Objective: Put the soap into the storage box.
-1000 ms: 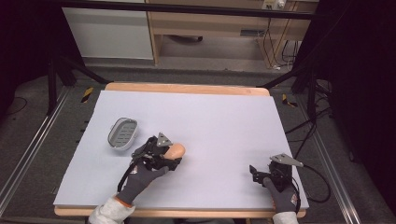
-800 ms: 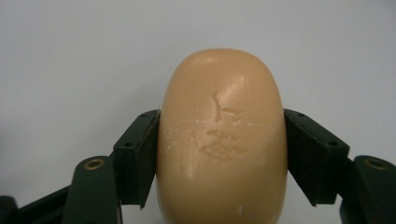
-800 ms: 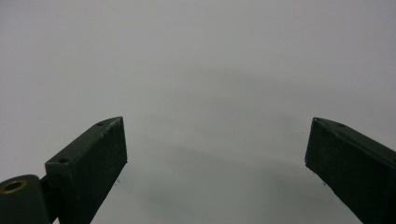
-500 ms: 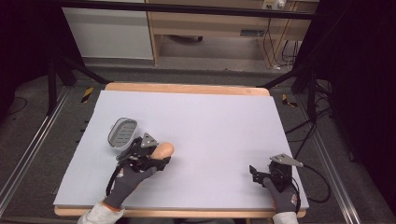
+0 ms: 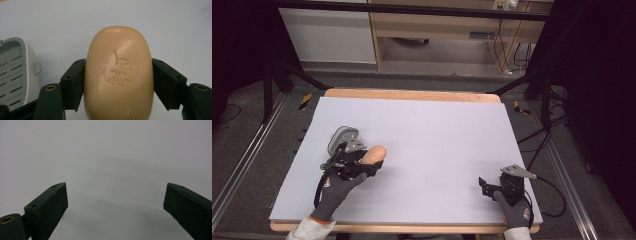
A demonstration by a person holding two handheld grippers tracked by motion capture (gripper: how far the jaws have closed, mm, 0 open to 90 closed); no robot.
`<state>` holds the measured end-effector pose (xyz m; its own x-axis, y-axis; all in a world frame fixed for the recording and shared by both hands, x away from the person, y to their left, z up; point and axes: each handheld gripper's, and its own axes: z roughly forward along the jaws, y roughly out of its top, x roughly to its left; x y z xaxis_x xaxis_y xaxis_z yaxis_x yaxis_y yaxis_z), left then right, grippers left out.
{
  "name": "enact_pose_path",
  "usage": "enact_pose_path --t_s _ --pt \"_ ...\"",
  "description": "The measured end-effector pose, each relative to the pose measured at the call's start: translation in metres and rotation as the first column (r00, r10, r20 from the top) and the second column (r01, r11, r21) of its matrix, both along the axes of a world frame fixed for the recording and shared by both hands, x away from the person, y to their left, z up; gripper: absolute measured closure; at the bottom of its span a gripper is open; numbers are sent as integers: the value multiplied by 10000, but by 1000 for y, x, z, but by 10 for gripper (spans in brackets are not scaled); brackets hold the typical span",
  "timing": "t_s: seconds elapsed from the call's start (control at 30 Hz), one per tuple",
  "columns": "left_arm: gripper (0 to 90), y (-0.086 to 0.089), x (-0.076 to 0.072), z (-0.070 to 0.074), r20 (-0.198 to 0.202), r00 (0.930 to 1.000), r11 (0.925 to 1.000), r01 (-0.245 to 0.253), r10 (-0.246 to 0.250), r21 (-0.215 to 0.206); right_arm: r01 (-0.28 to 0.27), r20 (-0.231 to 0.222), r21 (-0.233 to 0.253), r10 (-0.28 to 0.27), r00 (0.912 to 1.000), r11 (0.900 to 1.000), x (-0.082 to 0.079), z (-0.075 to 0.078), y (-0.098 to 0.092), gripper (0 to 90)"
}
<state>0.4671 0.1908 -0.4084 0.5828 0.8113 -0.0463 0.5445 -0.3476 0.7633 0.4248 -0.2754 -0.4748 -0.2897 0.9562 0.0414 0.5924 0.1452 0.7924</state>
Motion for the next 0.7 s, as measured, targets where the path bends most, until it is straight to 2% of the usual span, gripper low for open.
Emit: enact_pose_path --t_s 0.27,0.7 --pt "313 14 6 8 223 9985 9987 -495 498 -119 -28 8 -19 28 10000 10000 0 0 0 58" --pt "313 42 23 10 238 9906 9907 -1345 1349 -185 -83 0 -45 83 10000 10000 2 -1 1 58"
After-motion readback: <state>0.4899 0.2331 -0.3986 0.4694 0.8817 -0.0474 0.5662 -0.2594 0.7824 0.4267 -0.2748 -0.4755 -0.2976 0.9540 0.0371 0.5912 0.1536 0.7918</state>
